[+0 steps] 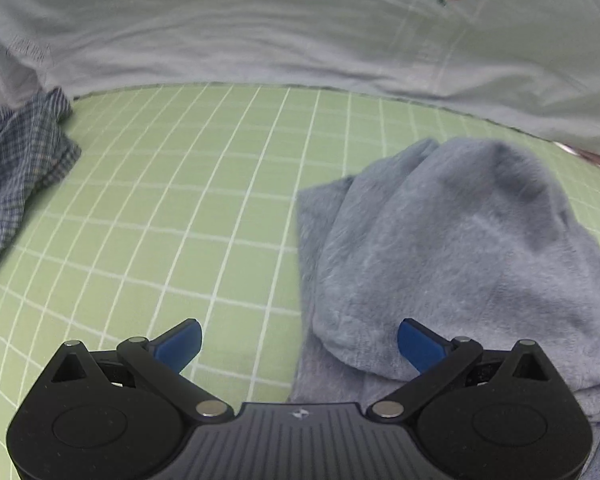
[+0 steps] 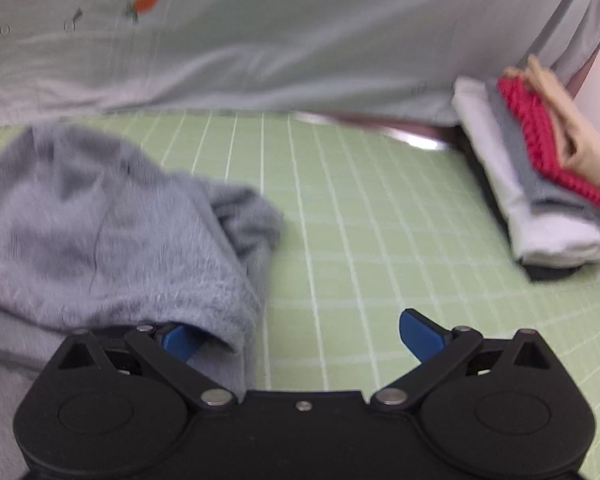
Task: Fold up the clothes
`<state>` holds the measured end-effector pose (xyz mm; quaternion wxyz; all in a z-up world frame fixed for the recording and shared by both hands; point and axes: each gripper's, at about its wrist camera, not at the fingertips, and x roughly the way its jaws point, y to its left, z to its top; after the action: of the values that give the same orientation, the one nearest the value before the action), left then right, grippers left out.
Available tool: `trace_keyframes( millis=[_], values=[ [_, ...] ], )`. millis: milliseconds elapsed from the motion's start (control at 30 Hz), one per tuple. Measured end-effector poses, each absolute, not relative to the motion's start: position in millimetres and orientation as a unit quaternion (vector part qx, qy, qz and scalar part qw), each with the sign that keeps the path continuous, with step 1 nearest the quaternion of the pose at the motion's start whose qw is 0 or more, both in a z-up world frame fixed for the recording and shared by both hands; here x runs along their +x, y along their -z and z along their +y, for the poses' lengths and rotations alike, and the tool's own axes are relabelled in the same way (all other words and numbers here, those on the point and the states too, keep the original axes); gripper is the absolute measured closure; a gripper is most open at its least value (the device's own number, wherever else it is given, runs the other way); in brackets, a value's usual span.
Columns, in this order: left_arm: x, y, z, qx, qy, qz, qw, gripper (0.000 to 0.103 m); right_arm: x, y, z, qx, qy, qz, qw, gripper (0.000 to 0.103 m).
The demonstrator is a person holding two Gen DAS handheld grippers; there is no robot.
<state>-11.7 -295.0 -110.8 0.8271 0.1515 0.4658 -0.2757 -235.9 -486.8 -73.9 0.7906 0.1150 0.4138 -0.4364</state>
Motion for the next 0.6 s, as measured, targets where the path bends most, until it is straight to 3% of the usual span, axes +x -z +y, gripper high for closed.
trace_keyframes(
  millis=[200, 600],
  values=[
    [-14.8, 114.3, -290.6, 0.158, 0.271, 0.474, 0.823, 0.000, -245.7, 76.3, -482.7, 0.139, 0.433, 0.415, 0.788, 0.000],
    [-21.5, 128.3, -277.1, 0.152, 0.265, 0.501, 0.809, 0.000, -252.9, 31.8, -479.2, 0.175, 0.414, 0.307, 0.839, 0.000]
  ],
)
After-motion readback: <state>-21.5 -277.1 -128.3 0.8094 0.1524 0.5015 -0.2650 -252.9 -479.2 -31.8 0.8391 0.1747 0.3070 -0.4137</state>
